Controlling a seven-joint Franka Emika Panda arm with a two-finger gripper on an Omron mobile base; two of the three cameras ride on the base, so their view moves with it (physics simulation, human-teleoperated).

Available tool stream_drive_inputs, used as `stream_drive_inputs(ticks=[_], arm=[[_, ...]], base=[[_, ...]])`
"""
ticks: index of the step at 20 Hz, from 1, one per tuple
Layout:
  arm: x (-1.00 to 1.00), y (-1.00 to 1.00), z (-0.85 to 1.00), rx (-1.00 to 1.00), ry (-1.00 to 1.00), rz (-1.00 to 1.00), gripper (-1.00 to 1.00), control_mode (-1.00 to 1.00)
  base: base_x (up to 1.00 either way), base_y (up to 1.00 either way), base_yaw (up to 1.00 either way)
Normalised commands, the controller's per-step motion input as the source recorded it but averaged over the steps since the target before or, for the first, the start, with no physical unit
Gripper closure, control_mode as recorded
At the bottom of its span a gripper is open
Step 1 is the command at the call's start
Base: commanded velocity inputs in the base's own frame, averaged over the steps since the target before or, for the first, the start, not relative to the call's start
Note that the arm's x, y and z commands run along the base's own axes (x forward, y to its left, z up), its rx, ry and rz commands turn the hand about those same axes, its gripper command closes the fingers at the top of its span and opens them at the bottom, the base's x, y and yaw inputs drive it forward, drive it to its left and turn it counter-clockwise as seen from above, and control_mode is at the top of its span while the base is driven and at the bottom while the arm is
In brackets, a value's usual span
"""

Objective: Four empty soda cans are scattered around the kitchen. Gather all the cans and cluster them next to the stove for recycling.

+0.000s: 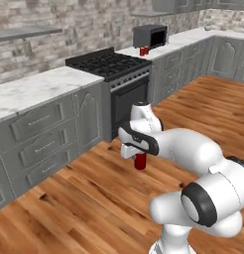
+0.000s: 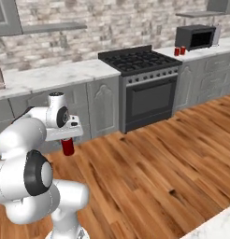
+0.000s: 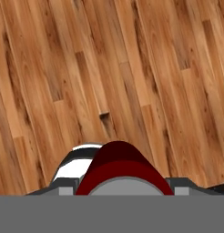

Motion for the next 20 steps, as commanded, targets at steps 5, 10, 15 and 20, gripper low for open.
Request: stream_drive_inputs(ticks=[5, 10, 15, 20], arm=[[0.0, 0.0, 0.0, 0.0, 0.0, 0.0, 1.0, 1.0], [0.0, 0.0, 0.0, 0.0, 0.0, 0.0, 1.0, 1.0], [0.0, 0.0, 0.0, 0.0, 0.0, 0.0, 1.0, 1.0], [0.0, 0.0, 0.0, 0.0, 0.0, 0.0, 1.0, 1.0]], base=[[0.75, -0.01, 0.0], [0.75, -0.03, 0.0], [0.75, -0.06, 0.0], [0.61, -0.08, -0.16]])
